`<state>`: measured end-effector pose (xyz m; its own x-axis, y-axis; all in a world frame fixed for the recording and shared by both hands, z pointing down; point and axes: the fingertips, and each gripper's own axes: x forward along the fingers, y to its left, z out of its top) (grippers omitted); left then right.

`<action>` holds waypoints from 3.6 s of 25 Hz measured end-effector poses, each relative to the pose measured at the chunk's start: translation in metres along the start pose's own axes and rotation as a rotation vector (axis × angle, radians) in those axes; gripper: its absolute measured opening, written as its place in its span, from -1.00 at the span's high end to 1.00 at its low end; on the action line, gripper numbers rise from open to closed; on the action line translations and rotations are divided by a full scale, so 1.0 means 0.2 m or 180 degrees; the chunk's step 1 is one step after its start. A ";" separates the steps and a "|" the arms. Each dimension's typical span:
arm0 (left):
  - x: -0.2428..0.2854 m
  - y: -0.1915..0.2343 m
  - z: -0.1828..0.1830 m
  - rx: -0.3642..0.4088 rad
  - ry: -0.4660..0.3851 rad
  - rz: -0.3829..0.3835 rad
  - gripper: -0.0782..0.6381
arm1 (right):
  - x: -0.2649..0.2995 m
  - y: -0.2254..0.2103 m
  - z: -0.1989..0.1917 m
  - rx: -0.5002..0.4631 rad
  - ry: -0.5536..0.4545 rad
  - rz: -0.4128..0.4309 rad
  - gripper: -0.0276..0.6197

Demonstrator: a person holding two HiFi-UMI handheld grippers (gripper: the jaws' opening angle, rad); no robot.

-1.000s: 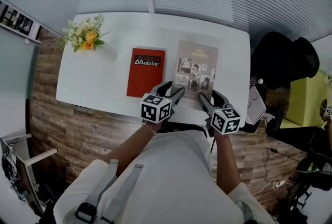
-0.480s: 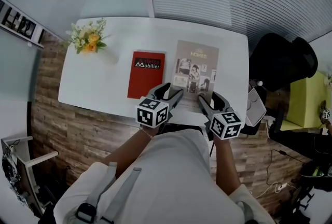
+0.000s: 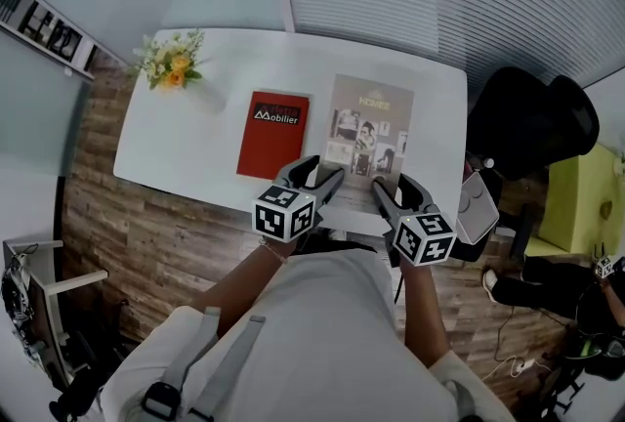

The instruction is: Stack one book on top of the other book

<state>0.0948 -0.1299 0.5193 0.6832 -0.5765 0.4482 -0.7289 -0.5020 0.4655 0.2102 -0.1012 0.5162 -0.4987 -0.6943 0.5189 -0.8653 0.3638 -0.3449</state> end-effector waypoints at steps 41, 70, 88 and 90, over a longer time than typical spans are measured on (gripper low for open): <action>-0.59 0.92 0.15 -0.0019 -0.0056 0.0055 0.07 | 0.72 0.84 0.05 -0.0081 0.0039 0.0117 0.21; -0.37 1.19 -0.13 -0.0308 0.0245 0.0145 0.07 | 1.03 0.68 -0.22 0.0066 0.0464 0.0145 0.22; -0.26 1.33 -0.38 -0.0335 0.0554 0.0186 0.07 | 1.18 0.59 -0.49 0.0253 0.0744 0.0075 0.23; -0.25 1.34 -0.38 -0.0316 0.0547 0.0184 0.07 | 1.19 0.59 -0.49 0.0247 0.0722 0.0078 0.22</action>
<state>-0.1314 -0.1859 0.6788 0.6438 -0.4799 0.5960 -0.7652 -0.4002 0.5044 -0.0156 -0.1633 0.6755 -0.5258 -0.5254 0.6689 -0.8506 0.3239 -0.4142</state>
